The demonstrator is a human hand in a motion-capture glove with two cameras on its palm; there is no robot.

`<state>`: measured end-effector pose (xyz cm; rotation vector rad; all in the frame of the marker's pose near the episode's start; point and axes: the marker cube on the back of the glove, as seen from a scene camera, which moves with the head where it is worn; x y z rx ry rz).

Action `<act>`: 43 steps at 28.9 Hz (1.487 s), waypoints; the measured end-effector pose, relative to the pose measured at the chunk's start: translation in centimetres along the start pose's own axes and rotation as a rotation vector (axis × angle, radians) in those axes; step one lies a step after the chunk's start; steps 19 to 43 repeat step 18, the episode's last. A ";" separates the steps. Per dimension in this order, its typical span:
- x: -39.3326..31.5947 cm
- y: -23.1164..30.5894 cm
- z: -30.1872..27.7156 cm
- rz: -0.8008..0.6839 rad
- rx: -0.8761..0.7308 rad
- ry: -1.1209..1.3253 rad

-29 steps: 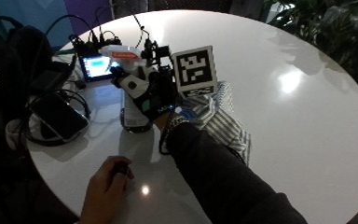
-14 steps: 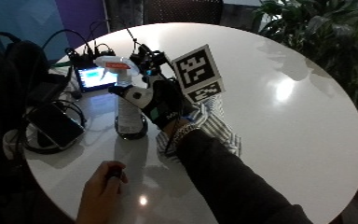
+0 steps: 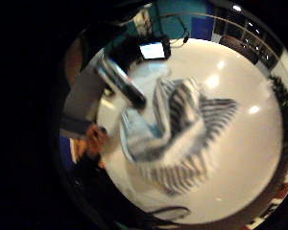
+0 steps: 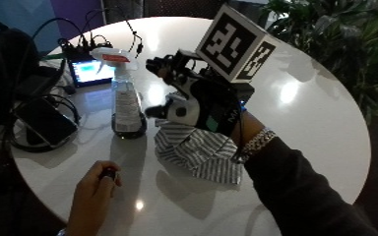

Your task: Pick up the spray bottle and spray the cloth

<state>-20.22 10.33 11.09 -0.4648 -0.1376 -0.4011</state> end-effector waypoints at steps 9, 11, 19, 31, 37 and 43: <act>-1.9 5.4 1.1 -0.120 -0.257 0.185; -2.1 6.3 1.7 -0.127 -0.274 0.180; -2.0 7.5 2.6 -0.125 -0.284 0.190; -2.0 7.5 2.6 -0.125 -0.284 0.190; -2.0 7.5 2.6 -0.125 -0.284 0.190; -2.0 7.5 2.6 -0.125 -0.284 0.190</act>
